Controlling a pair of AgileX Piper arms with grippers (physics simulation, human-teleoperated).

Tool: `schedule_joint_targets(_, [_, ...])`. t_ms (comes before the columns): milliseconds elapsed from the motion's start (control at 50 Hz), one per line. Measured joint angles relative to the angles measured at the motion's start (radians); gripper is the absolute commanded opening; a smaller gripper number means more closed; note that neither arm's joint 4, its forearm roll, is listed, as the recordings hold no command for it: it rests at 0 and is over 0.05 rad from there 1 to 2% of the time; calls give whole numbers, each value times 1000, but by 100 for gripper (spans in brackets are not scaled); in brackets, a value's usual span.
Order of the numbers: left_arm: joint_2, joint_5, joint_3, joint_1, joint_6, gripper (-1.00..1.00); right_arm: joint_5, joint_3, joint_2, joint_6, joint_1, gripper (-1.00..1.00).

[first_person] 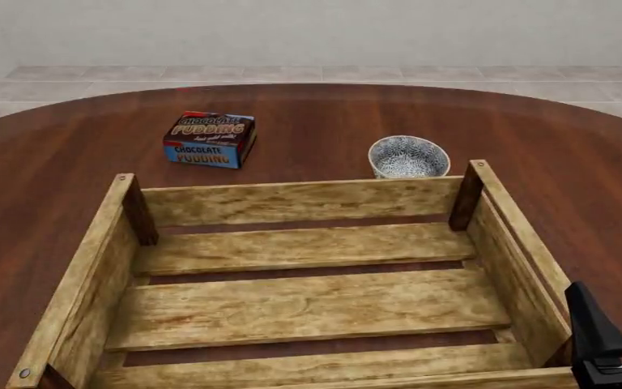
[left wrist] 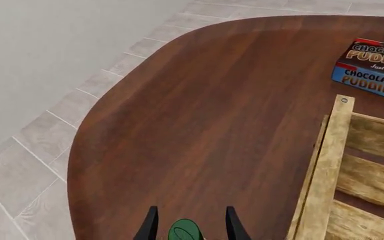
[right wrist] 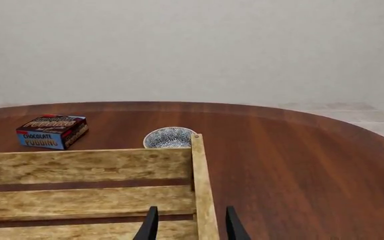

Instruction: Pick up the salad dressing and put it in the tray.

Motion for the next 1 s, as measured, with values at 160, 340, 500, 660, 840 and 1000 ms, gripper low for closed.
schedule_joint_targets(160, [13, -25, 25, 15, 6, 100, 1, -1, 0, -1, 0, 100])
schedule_joint_targets(340, [27, -56, 50, 34, 15, 100, 1, -1, -1, -1, 0, 100])
schedule_joint_targets(500, [47, -96, 80, 52, 23, 100, 1, -1, -1, -1, -1, 100])
schedule_joint_targets(660, [65, -128, 111, 63, 31, 100, 1, -1, -1, 0, -3, 100])
schedule_joint_targets(840, [78, -152, 139, 68, 35, 100, 1, -1, -2, 1, -5, 100])
schedule_joint_targets(1000, [96, -176, 159, 74, 37, 100, 2, -2, -2, 2, -8, 100])
